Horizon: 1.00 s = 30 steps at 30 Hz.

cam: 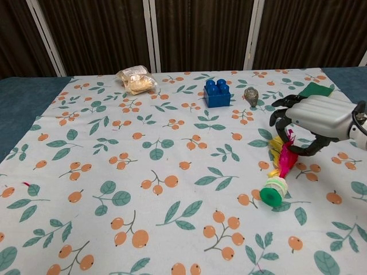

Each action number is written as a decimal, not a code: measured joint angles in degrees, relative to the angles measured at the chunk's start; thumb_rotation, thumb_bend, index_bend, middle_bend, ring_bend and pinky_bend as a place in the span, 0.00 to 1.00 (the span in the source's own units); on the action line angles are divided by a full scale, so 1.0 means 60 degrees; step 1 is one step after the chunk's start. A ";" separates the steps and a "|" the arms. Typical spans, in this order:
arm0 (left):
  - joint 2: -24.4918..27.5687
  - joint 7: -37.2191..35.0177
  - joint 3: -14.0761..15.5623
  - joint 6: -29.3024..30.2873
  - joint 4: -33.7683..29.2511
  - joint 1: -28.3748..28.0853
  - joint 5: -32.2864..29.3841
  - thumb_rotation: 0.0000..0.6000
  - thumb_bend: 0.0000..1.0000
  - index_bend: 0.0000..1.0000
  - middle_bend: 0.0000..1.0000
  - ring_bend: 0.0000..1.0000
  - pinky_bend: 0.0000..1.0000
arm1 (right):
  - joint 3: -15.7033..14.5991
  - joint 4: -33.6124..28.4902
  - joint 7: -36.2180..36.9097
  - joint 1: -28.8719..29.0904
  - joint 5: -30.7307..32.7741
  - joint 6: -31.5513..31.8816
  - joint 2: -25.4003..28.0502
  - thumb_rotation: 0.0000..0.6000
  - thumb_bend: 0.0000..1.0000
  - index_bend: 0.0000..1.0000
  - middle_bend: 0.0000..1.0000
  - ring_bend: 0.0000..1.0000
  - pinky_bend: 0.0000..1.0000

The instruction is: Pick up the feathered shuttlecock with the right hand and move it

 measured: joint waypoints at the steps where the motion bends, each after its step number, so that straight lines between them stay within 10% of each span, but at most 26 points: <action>1: 0.0000 0.0001 -0.0002 -0.0004 0.0000 0.0000 -0.0012 1.00 0.07 0.00 0.00 0.00 0.00 | -0.0013 0.0009 0.0003 0.0002 -0.0002 0.0015 -0.0013 1.00 0.36 0.59 0.23 0.00 0.00; 30: 0.0021 -0.0019 -0.0005 -0.0051 -0.0027 -0.0006 -0.0063 1.00 0.07 0.00 0.00 0.00 0.00 | -0.0015 -0.0521 -0.0387 0.0199 -0.0007 0.0528 0.0360 1.00 0.46 0.63 0.23 0.00 0.00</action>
